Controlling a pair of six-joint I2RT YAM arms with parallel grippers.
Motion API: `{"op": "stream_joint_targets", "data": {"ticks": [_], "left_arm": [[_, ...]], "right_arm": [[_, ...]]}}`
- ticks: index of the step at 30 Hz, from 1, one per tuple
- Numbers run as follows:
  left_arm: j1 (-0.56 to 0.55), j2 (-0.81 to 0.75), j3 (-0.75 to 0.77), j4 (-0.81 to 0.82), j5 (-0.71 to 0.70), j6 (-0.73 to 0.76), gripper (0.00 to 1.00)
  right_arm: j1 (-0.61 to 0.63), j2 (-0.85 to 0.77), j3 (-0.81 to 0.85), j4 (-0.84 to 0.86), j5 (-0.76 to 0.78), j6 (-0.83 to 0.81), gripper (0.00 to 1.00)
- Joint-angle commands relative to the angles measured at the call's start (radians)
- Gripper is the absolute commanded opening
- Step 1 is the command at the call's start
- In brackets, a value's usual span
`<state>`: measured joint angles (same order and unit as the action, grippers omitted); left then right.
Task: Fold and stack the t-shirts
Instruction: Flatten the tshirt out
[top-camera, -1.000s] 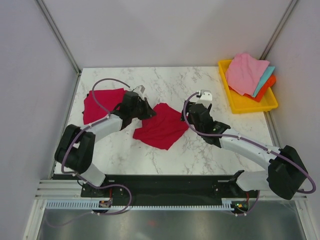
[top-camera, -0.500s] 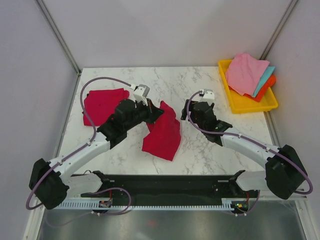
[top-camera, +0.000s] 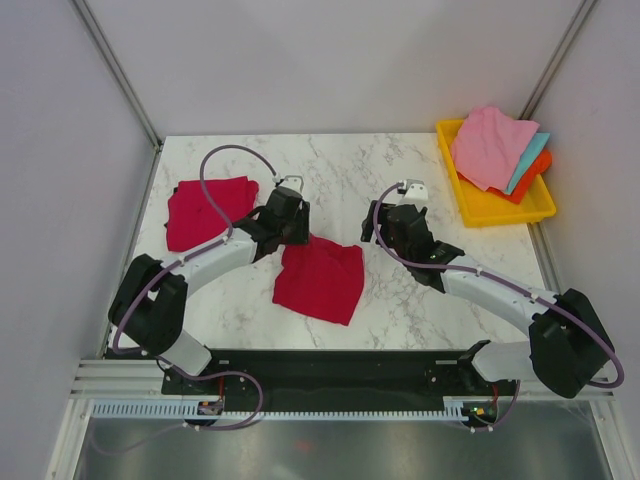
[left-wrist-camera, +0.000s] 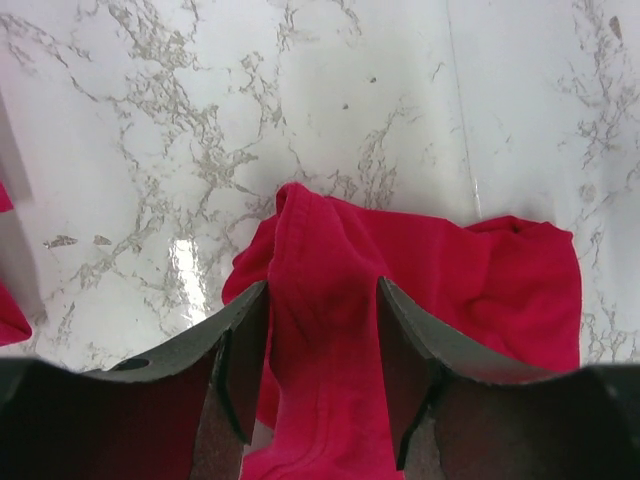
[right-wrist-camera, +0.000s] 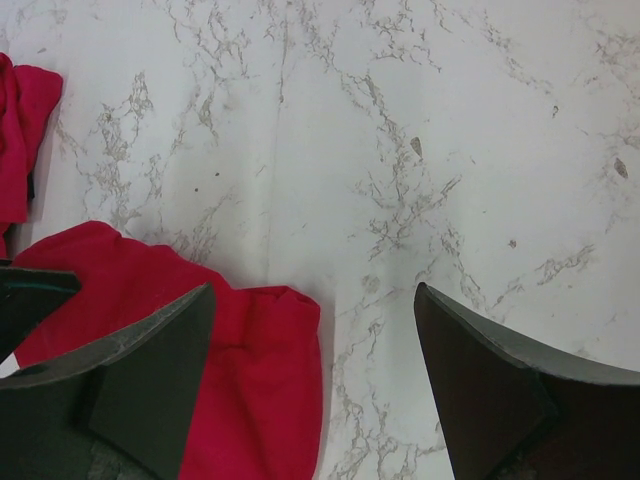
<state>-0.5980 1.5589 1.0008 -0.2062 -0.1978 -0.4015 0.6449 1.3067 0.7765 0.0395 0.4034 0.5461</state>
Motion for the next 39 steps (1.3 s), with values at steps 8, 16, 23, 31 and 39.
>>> {"op": "stream_joint_targets", "data": {"ticks": [8, 16, 23, 31, 39], "left_arm": [[-0.002, -0.039, 0.044, -0.012, -0.068, 0.024, 0.46], [-0.003, -0.077, 0.025, -0.010, -0.048, 0.018, 0.06], [-0.032, -0.230, -0.059, 0.146, 0.229, 0.091, 0.02], [-0.232, -0.532, -0.241, 0.457, 0.495, 0.291, 0.02], [-0.166, -0.611, -0.312, 0.320, -0.259, 0.049, 0.02]], "right_arm": [[-0.004, 0.005, 0.001, 0.033, -0.015, 0.002, 0.89], [-0.004, 0.005, 0.001, 0.033, -0.012, 0.005, 0.89], [-0.005, 0.020, 0.006, 0.055, -0.078, -0.017, 0.88], [-0.036, 0.005, -0.048, 0.181, -0.282, -0.020, 0.88], [-0.054, -0.021, -0.083, 0.247, -0.364, -0.021, 0.94]]}}
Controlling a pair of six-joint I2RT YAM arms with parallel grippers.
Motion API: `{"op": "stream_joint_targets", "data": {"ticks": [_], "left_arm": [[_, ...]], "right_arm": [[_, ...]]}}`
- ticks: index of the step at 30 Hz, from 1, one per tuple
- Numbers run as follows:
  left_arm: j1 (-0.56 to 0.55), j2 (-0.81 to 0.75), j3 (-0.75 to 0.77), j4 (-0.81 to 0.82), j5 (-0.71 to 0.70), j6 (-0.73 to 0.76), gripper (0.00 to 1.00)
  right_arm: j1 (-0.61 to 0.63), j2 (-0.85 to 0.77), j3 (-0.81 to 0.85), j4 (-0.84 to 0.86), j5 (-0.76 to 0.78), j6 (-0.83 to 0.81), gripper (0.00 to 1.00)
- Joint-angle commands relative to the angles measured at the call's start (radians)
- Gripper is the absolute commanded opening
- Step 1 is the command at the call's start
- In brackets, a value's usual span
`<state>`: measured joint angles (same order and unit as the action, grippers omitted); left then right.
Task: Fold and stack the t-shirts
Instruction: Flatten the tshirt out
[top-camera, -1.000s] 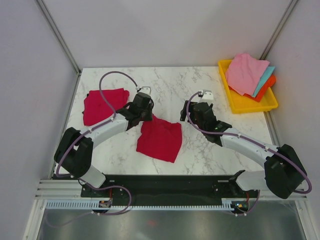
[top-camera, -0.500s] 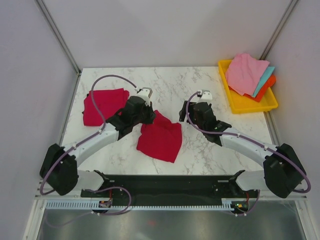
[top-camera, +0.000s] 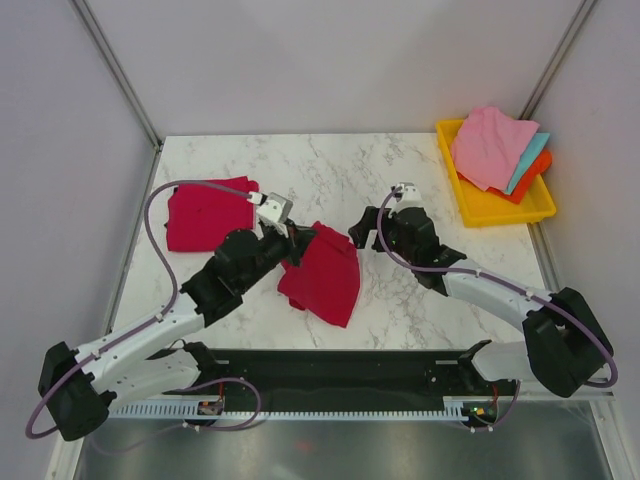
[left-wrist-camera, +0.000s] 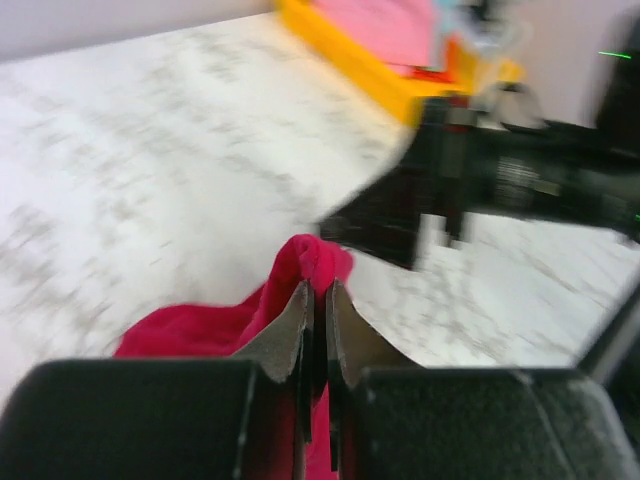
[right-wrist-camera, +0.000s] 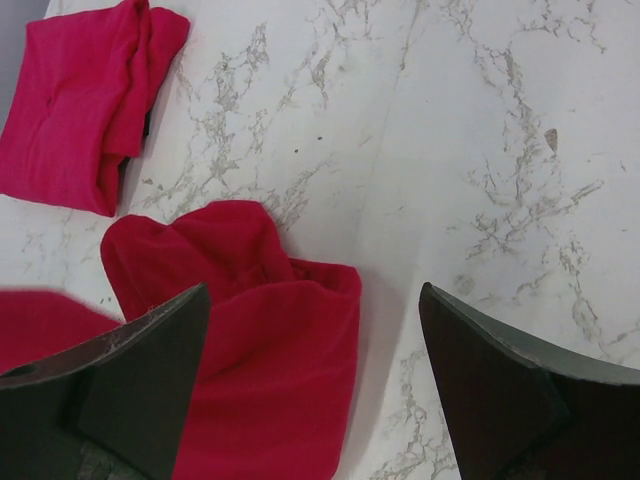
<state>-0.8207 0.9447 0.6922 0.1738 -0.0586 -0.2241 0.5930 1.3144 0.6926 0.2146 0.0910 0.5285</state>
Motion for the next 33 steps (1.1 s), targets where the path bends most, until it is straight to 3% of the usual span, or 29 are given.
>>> {"op": "stream_joint_targets", "data": {"ticks": [1, 5, 10, 13, 17, 23, 26, 27, 29, 30, 33], "left_arm": [[0.083, -0.006, -0.005, -0.089, -0.415, -0.164, 0.02], [0.137, -0.125, -0.068, -0.062, -0.371, -0.210, 0.02], [0.135, -0.343, -0.241, 0.203, -0.146, -0.149, 0.02], [0.134, -0.301, -0.205, 0.210, 0.033, -0.141, 0.02], [0.132, -0.123, -0.067, 0.123, 0.066, -0.185, 0.02], [0.130, 0.257, 0.303, -0.040, 0.170, -0.280, 0.02], [0.126, 0.478, 0.574, -0.109, 0.276, -0.345, 0.02], [0.114, 0.524, 0.762, -0.202, 0.313, -0.351, 0.02], [0.089, 0.635, 0.977, -0.313, 0.371, -0.334, 0.02], [0.066, 0.657, 1.185, -0.398, 0.381, -0.324, 0.02], [0.067, 0.701, 1.514, -0.515, 0.411, -0.314, 0.02]], "right_arm": [[-0.001, -0.023, 0.010, 0.068, -0.053, -0.005, 0.94], [-0.002, 0.025, 0.027, 0.060, -0.088, -0.001, 0.93], [-0.001, 0.103, 0.067, 0.051, -0.149, -0.001, 0.94], [-0.001, 0.112, 0.071, 0.055, -0.145, 0.001, 0.95], [-0.013, 0.040, 0.036, 0.026, -0.001, 0.027, 0.94], [-0.073, -0.218, -0.054, -0.111, 0.391, 0.123, 0.94], [-0.085, -0.326, -0.074, -0.177, 0.548, 0.152, 0.95], [-0.090, -0.348, -0.079, -0.190, 0.582, 0.160, 0.95], [-0.097, -0.394, -0.091, -0.211, 0.633, 0.183, 0.95], [-0.104, -0.405, -0.096, -0.213, 0.645, 0.194, 0.95], [-0.114, -0.429, -0.104, -0.239, 0.650, 0.202, 0.95]]}}
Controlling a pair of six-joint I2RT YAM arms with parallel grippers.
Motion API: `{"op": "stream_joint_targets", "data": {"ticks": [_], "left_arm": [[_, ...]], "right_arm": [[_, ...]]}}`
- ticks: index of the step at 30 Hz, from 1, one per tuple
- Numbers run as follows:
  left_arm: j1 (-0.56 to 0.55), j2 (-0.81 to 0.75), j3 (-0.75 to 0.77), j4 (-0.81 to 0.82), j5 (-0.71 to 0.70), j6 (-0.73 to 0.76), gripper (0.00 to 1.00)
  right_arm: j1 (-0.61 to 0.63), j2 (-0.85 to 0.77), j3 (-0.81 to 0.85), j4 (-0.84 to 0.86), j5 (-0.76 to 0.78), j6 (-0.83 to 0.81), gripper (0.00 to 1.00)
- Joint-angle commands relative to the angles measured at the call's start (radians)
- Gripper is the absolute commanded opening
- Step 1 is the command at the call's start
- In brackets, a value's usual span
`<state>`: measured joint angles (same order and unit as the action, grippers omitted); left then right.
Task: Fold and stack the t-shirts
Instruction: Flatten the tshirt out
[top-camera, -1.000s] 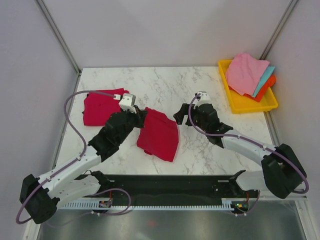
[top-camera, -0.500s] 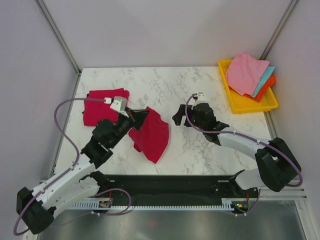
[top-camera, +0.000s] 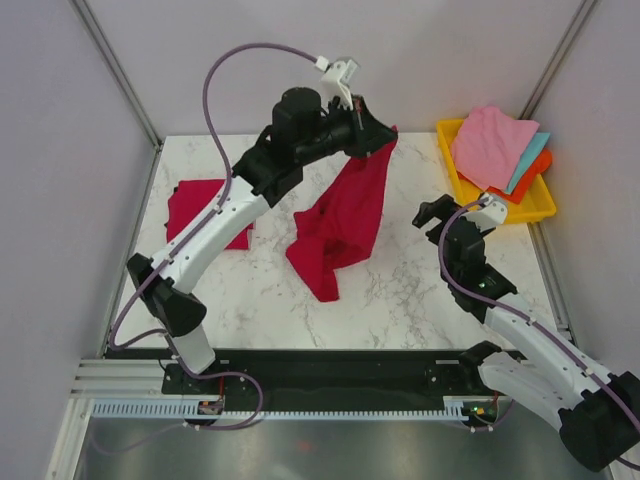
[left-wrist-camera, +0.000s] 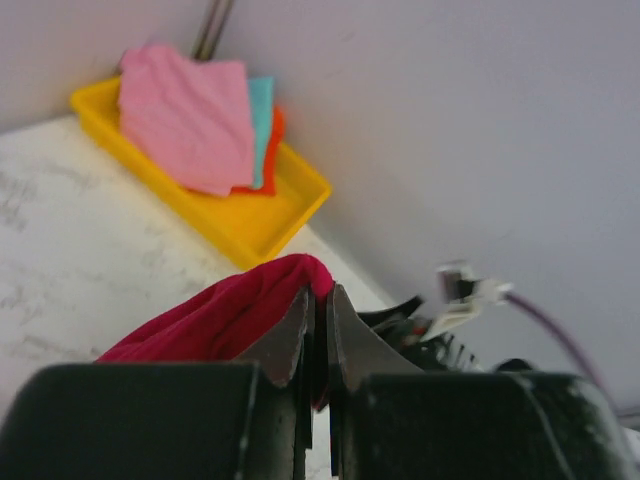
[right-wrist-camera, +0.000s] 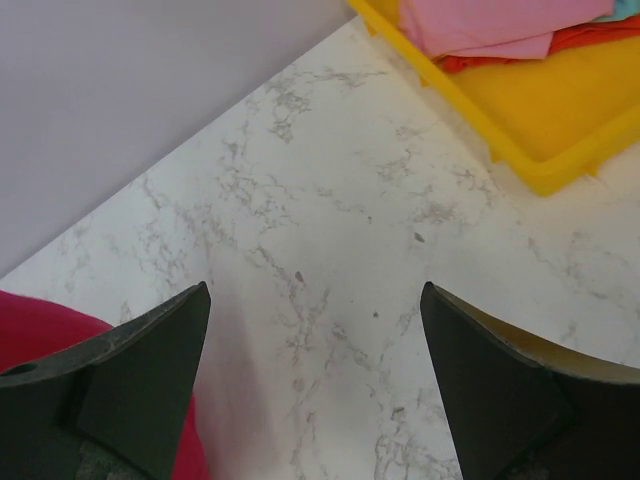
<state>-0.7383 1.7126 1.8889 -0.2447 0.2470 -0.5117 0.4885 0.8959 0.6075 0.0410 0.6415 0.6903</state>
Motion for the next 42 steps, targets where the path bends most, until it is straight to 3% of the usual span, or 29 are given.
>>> {"op": "stream_joint_targets", "data": {"ticks": [1, 3, 6, 9, 15, 25, 31, 37, 42], "left_arm": [[-0.007, -0.079, 0.366, -0.176, 0.068, -0.024, 0.02], [0.072, -0.119, 0.347, -0.223, 0.031, -0.066, 0.02], [0.239, -0.224, 0.102, -0.223, 0.066, -0.154, 0.02], [0.344, -0.316, -0.108, -0.203, 0.055, -0.123, 0.02], [0.474, -0.432, -0.286, -0.241, 0.097, -0.079, 0.02], [0.505, -0.421, -0.540, -0.285, -0.037, 0.001, 0.02], [0.521, -0.455, -0.614, -0.271, -0.121, 0.009, 0.02], [0.521, -0.539, -0.875, -0.064, -0.108, -0.146, 0.02], [0.519, -0.585, -1.125, 0.237, -0.072, -0.307, 0.02]], "right_arm": [[-0.011, -0.015, -0.015, -0.069, 0.101, 0.041, 0.95], [-0.013, -0.017, -0.012, -0.070, 0.095, 0.040, 0.95], [-0.013, -0.017, -0.006, -0.075, 0.087, 0.038, 0.95], [-0.016, -0.020, -0.005, -0.075, 0.072, 0.032, 0.95], [-0.014, 0.006, -0.005, -0.050, -0.029, -0.023, 0.95], [-0.014, 0.228, 0.061, -0.009, -0.151, -0.077, 0.94], [-0.042, 0.368, 0.118, -0.010, -0.138, -0.080, 0.86], [-0.112, 0.535, 0.237, -0.039, -0.121, -0.049, 0.73], [-0.146, 0.685, 0.352, -0.092, -0.098, -0.048, 0.69]]}}
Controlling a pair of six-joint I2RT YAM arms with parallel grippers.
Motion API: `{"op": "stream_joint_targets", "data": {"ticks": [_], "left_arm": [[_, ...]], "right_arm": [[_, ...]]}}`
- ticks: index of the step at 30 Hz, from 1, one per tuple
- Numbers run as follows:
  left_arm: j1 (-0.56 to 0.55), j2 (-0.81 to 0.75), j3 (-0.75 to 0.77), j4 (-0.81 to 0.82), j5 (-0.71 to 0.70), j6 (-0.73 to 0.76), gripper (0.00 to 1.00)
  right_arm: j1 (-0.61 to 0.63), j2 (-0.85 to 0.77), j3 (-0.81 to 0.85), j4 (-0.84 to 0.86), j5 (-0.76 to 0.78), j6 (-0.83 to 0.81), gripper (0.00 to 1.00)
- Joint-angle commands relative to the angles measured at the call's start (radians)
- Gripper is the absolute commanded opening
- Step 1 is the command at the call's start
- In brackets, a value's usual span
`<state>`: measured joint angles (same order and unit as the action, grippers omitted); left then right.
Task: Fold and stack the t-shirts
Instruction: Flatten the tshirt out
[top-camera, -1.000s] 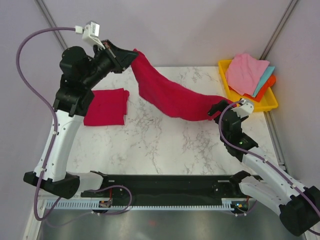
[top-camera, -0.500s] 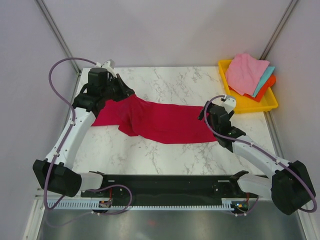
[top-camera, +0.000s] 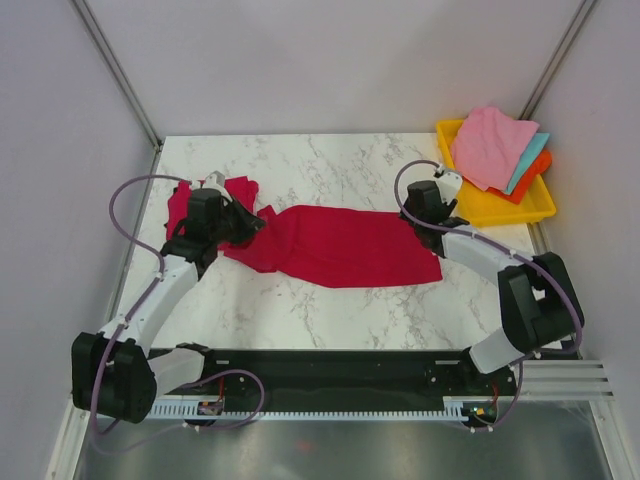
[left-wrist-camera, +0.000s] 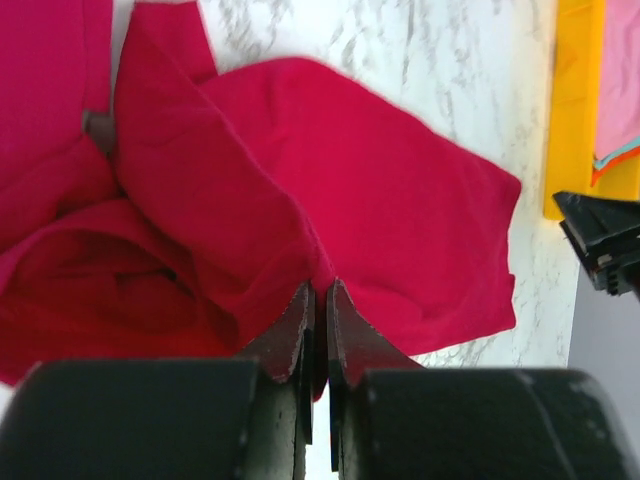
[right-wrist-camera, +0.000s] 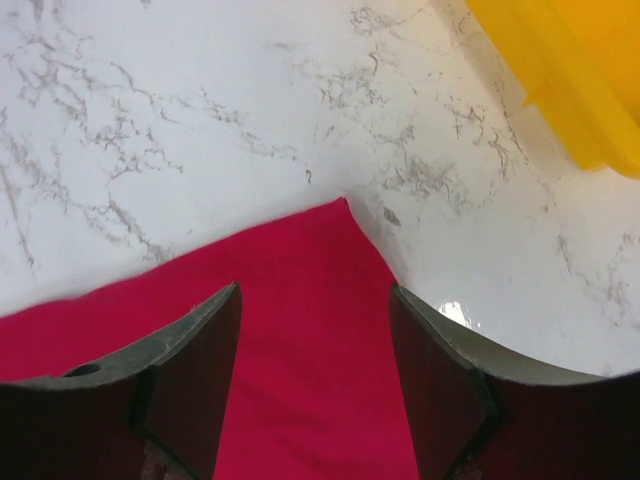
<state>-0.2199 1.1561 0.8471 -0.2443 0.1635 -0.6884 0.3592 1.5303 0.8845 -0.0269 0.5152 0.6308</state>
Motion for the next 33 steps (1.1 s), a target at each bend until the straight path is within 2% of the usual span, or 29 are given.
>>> {"op": "stream_joint_targets", "data": {"ticks": [1, 10, 18, 19, 20, 21, 25, 27, 29, 33], "left_arm": [[0.001, -0.024, -0.097, 0.240, -0.010, -0.140, 0.02], [0.001, 0.017, -0.237, 0.463, -0.039, -0.099, 0.02], [0.001, 0.033, -0.235, 0.487, 0.031, -0.083, 0.02], [0.001, 0.033, -0.238, 0.487, 0.028, -0.079, 0.02], [0.001, 0.031, -0.238, 0.487, 0.022, -0.076, 0.02], [0.001, 0.030, -0.238, 0.485, 0.015, -0.063, 0.02], [-0.001, 0.030, -0.237, 0.487, 0.010, -0.053, 0.02], [-0.002, 0.030, -0.232, 0.488, 0.014, -0.043, 0.02], [-0.007, 0.034, -0.229, 0.488, 0.016, -0.036, 0.02], [-0.015, 0.062, -0.217, 0.487, 0.021, -0.014, 0.02]], "right_arm": [[-0.025, 0.101, 0.091, -0.036, 0.029, 0.013, 0.68], [-0.063, 0.272, 0.217, -0.045, 0.017, 0.007, 0.66], [-0.065, 0.370, 0.249, -0.050, -0.004, 0.029, 0.64], [-0.066, 0.375, 0.251, -0.053, 0.000, 0.029, 0.61], [-0.066, 0.375, 0.254, -0.056, 0.006, 0.032, 0.48], [-0.065, 0.366, 0.251, -0.056, 0.009, 0.032, 0.42], [-0.066, 0.301, 0.223, -0.056, 0.028, 0.043, 0.22], [-0.065, 0.254, 0.205, -0.056, 0.025, 0.047, 0.04], [-0.065, 0.220, 0.196, -0.061, 0.028, 0.050, 0.00], [-0.065, 0.075, 0.154, -0.102, 0.084, 0.061, 0.00]]}}
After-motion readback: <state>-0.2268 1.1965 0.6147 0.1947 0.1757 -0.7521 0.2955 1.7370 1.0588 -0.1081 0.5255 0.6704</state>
